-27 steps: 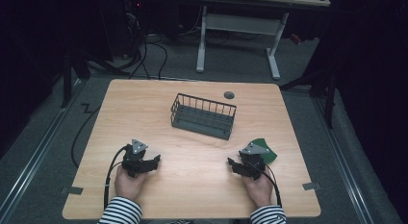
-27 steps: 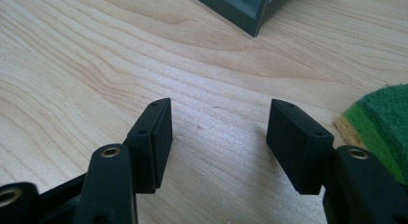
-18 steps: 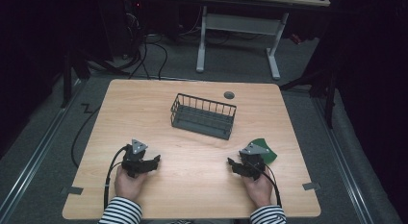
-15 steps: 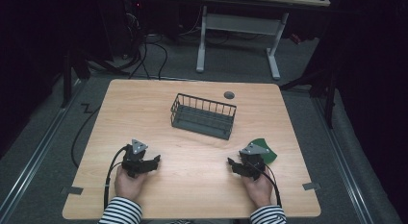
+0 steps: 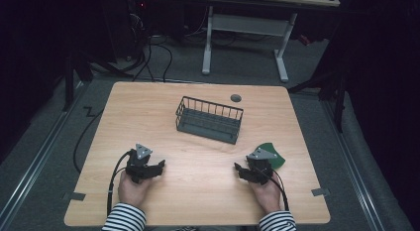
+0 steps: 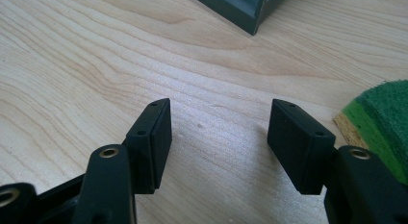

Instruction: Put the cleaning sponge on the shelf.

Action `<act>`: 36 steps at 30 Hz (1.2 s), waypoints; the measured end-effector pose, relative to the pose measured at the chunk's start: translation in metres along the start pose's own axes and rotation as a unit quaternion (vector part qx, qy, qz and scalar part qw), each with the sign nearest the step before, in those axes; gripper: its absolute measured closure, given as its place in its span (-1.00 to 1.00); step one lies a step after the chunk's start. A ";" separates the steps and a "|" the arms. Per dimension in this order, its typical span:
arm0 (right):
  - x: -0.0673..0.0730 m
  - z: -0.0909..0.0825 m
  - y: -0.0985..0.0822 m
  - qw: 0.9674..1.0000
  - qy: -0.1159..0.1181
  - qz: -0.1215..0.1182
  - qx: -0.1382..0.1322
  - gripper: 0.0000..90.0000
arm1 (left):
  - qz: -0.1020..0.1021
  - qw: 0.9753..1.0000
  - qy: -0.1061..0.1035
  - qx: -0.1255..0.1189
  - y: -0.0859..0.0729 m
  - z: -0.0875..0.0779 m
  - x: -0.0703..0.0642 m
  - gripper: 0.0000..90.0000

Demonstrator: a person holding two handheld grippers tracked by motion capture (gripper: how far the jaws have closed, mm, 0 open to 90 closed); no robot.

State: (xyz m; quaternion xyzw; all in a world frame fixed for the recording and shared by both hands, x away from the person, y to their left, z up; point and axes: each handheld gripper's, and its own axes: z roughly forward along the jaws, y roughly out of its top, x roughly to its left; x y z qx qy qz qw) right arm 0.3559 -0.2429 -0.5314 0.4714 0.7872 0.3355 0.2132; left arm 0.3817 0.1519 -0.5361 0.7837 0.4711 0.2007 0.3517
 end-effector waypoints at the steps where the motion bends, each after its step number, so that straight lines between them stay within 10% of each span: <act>1: 0.000 0.000 0.000 1.000 -0.001 0.001 0.000 -0.08 | -0.001 1.000 0.000 -0.001 0.000 0.000 0.000 -0.40; 20: -0.010 -0.024 0.010 0.998 0.021 0.052 -0.020 0.05 | -0.029 0.999 -0.021 0.006 0.007 -0.004 0.006 -0.38; 36: -0.036 -0.050 0.056 0.997 0.015 0.057 -0.054 0.09 | -0.004 0.999 -0.054 -0.003 0.062 -0.011 0.005 -0.27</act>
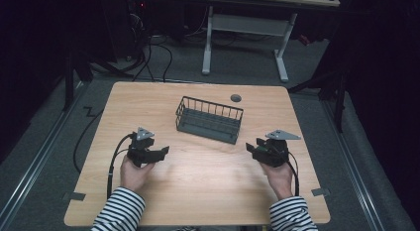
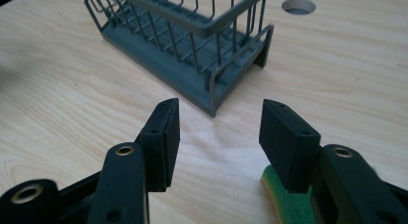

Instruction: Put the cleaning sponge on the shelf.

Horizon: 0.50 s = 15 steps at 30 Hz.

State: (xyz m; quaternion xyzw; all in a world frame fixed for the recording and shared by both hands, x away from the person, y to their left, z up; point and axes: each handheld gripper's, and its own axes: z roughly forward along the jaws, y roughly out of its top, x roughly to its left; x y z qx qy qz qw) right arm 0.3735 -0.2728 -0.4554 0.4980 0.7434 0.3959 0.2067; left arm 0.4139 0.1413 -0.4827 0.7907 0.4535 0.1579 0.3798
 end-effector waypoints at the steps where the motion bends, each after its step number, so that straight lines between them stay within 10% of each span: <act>1: -0.001 0.000 0.002 1.000 -0.001 0.002 -0.002 0.10 | 0.005 1.000 0.000 0.004 0.006 0.001 0.000 -0.28; 15: -0.010 0.013 0.042 1.000 -0.005 0.012 -0.012 0.09 | 0.017 0.999 -0.007 -0.038 0.087 -0.004 0.004 -0.25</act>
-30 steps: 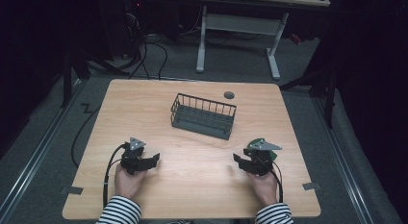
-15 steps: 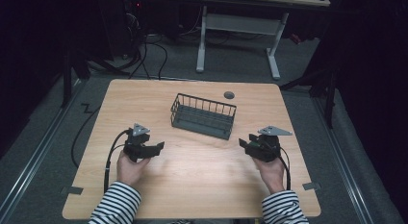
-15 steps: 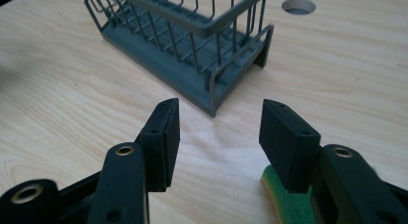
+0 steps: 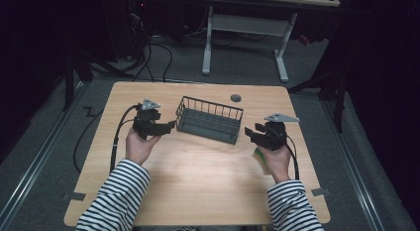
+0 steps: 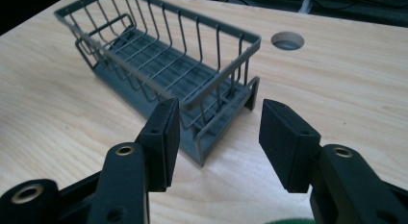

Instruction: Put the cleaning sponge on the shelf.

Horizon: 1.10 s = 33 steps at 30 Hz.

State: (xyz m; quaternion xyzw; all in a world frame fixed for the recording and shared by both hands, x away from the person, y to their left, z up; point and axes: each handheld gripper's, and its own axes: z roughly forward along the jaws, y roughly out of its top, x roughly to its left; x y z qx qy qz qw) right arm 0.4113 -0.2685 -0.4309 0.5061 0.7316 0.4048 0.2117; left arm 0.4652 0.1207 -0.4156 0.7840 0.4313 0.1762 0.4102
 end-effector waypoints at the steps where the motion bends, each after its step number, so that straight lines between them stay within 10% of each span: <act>1: 0.000 0.001 0.004 1.000 -0.002 0.001 -0.002 0.09 | 0.001 1.000 0.001 -0.002 0.005 0.001 0.000 -0.24; 18: 0.001 0.037 0.034 0.999 -0.028 0.013 0.013 0.05 | -0.008 1.000 0.016 0.021 0.026 0.044 0.011 0.05; 33: -0.001 0.055 0.029 0.998 -0.026 0.010 0.061 0.15 | -0.031 0.999 -0.023 0.031 0.023 0.058 0.014 0.49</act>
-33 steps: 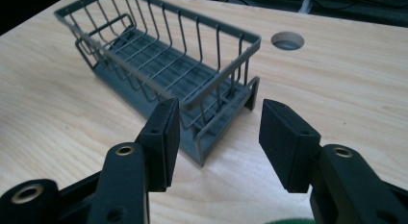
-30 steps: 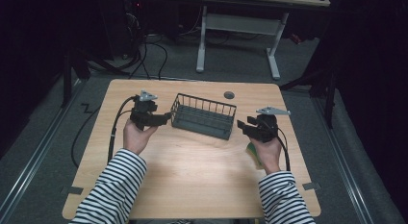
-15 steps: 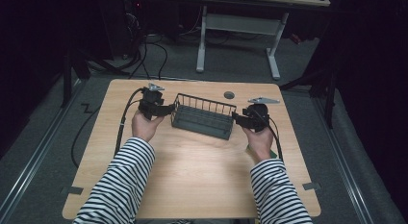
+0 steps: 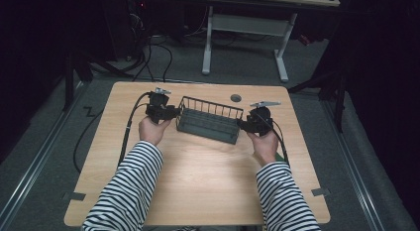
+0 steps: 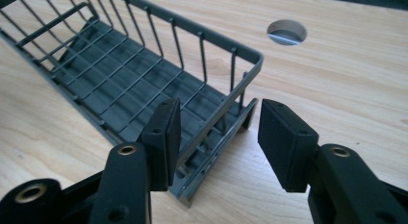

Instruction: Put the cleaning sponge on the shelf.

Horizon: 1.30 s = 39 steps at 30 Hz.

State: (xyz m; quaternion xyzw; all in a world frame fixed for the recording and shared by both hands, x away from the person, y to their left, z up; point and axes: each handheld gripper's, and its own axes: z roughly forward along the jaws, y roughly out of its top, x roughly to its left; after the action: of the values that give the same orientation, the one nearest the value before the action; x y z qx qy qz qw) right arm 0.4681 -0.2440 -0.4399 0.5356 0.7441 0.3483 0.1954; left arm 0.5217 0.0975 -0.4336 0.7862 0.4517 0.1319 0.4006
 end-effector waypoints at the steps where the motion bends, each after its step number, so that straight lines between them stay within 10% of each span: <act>1: 0.000 0.000 0.000 1.000 0.001 -0.004 0.000 0.17 | -0.001 1.000 -0.003 0.000 0.000 0.000 0.000 0.51; 39: 0.009 -0.060 -0.060 0.998 0.052 -0.045 0.002 0.26 | 0.038 0.997 -0.066 0.010 -0.045 -0.029 -0.041 0.75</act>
State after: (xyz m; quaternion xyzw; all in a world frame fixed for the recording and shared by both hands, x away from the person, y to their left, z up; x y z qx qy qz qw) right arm 0.3853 -0.2647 -0.4425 0.4832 0.7775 0.3644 0.1710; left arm 0.4550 0.0908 -0.4418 0.8141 0.3953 0.0907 0.4158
